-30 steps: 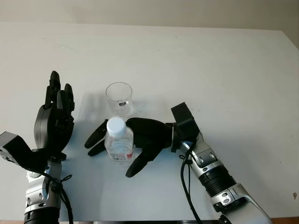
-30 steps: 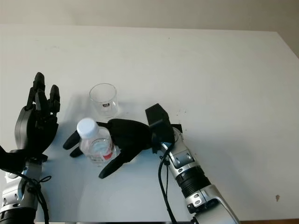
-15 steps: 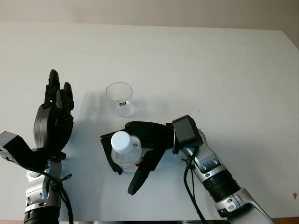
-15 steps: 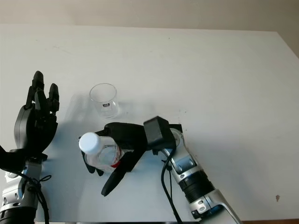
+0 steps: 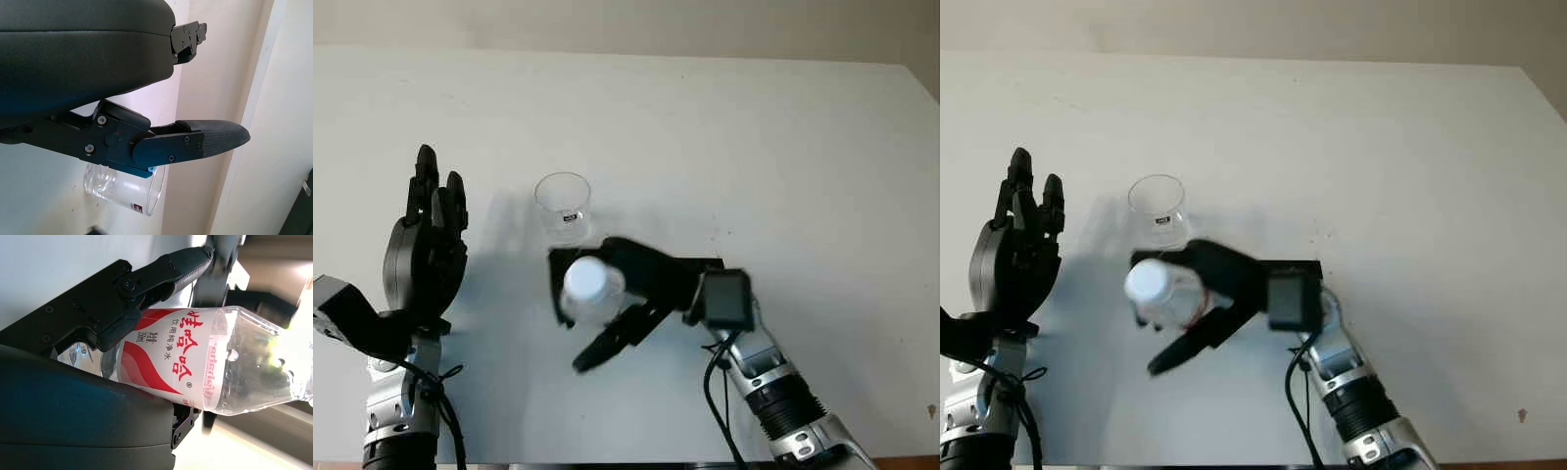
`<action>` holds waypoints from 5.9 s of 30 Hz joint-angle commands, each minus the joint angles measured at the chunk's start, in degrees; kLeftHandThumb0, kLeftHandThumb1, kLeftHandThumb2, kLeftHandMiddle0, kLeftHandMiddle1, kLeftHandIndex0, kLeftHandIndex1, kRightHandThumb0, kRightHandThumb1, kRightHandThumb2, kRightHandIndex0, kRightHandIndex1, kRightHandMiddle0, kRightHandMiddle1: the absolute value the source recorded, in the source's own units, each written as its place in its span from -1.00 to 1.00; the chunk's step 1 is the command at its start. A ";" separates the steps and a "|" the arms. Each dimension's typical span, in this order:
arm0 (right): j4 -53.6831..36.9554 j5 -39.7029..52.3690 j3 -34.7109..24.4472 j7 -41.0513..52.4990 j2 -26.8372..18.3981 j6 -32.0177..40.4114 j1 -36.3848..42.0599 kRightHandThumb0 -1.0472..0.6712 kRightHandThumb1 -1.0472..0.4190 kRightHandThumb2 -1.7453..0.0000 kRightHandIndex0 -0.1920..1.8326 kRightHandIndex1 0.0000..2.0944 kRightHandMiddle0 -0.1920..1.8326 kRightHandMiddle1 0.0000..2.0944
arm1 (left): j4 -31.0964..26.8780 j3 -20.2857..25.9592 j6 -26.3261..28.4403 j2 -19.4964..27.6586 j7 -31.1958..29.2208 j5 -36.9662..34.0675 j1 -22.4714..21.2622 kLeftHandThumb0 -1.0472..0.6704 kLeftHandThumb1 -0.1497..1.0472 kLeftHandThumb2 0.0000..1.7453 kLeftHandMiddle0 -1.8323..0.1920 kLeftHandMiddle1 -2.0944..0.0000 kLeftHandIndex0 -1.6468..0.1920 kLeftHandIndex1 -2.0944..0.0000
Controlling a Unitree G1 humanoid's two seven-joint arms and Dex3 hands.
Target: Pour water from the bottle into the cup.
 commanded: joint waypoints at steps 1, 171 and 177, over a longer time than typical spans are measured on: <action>1.58 -0.24 -2.81 -2.75 -0.87 -1.00 -3.07 -0.03 -1.00 0.59 1.00 1.00 1.00 1.00 | 0.15 0.34 -0.31 0.60 -0.37 -0.07 -0.15 -0.63 1.00 -0.41 1.00 0.96 1.00 0.98; -14.51 5.67 -14.08 -17.26 -3.68 27.50 8.72 -0.04 -1.00 0.56 0.31 1.00 -0.86 1.00 | -2.94 -1.23 1.66 -0.86 -0.69 -0.34 3.26 -0.66 1.00 -0.34 1.00 1.00 1.00 1.00; -13.60 5.82 -13.45 -17.02 -3.50 28.80 9.84 -0.08 -1.00 0.55 0.20 1.00 -1.00 1.00 | -3.50 -1.07 2.44 -0.29 -0.89 -0.24 3.45 -0.66 1.00 -0.34 1.00 1.00 1.00 1.00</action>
